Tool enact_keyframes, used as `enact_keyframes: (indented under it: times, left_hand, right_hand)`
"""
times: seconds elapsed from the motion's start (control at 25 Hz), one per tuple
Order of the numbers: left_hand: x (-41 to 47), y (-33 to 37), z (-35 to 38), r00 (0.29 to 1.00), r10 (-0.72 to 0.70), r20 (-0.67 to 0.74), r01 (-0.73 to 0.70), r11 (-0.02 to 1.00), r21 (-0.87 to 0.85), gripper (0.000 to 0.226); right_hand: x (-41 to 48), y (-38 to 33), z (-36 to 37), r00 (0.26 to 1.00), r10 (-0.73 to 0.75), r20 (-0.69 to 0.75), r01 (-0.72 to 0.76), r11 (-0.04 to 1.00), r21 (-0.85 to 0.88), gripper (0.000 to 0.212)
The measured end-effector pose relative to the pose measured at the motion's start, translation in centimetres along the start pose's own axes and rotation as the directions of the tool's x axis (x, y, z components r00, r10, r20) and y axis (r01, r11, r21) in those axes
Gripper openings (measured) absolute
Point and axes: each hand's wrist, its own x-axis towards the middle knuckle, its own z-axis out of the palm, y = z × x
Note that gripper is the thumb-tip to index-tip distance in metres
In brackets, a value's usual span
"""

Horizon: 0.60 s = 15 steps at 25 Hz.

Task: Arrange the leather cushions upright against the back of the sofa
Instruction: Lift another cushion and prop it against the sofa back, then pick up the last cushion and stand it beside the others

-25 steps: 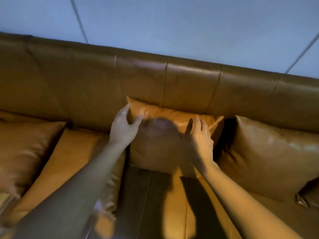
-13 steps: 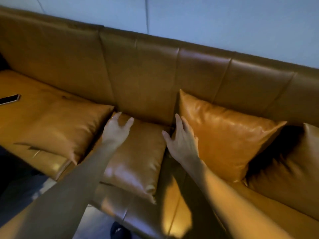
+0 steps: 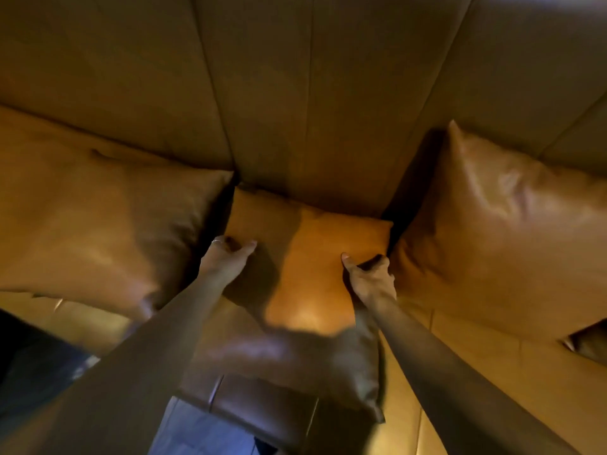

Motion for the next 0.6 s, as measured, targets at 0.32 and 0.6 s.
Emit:
enact_keyframes:
  times: [0.32,0.6]
  left_hand:
    - [4.8,0.7,0.5,0.985,-0.128,0.116,0.145,0.978,-0.150,0.094]
    - [3.7,4.8,-3.1,0.996,-0.086,0.033,0.092,0.951,-0.295,0.110]
  right_hand:
    - [3.3,-0.7,0.4,0.993,0.112,0.028,-0.115,0.936,0.334,0.131]
    - [0.0,-4.7,-2.5,0.999,-0.022,0.039,0.002,0.889,0.459,0.103]
